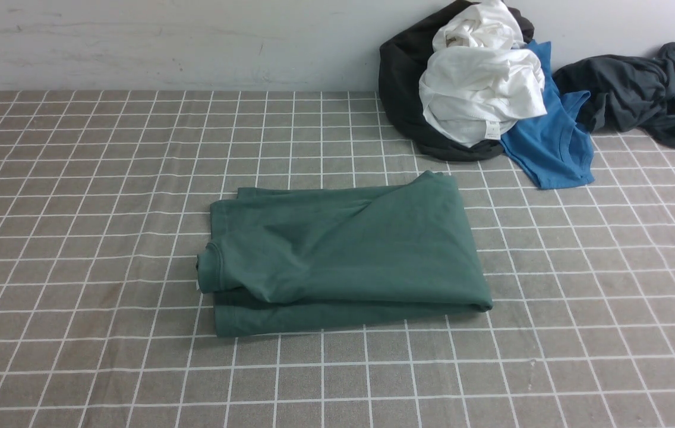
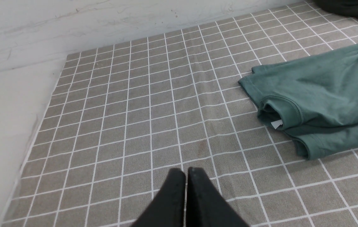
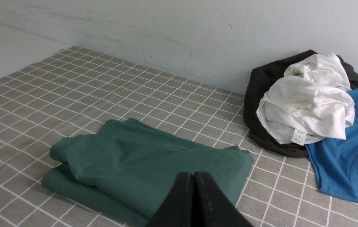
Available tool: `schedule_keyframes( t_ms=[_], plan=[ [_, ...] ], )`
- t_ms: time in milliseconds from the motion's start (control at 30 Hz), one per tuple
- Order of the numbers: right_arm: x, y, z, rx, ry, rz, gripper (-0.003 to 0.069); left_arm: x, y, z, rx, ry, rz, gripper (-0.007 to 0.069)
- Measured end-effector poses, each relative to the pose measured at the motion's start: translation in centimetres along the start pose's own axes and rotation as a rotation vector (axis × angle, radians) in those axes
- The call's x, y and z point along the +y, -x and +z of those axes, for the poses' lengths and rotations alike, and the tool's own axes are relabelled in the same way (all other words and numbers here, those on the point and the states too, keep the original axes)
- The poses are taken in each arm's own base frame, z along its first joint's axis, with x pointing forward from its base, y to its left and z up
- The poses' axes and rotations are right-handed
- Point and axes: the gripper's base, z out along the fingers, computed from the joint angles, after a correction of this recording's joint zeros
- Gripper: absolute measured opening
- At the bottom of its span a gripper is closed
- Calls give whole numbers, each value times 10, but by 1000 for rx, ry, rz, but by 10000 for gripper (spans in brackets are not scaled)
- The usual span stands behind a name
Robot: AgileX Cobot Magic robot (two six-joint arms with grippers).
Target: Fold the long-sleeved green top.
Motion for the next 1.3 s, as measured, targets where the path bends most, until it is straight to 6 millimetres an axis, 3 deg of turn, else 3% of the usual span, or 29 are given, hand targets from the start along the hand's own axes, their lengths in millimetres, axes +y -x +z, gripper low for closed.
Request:
schedule_keyframes(
  t_ms=[567, 733, 900, 1000, 1100, 1133, 1300],
  plan=[
    [11, -4, 1, 16, 84, -82, -15, 0, 0, 0, 0, 0, -2, -7],
    [5, -18, 3, -80, 5, -77, -15, 0, 0, 0, 1, 0, -2, -7],
    [-7, -67, -8, -117, -154, 52, -15, 0, 0, 0, 1, 0, -2, -7],
    [-15, -113, -18, -106, -323, 156, -15, 0, 0, 0, 3, 0, -2, -7],
    [-18, -136, -23, -101, -422, 208, -15, 0, 0, 0, 3, 0, -2, -7],
    [-18, -156, -27, -102, -483, 242, -15, 0, 0, 0, 3, 0, -2, -7],
    [-18, -178, -34, -102, -580, 317, -15, 0, 0, 0, 3, 0, -2, -7]
  ],
)
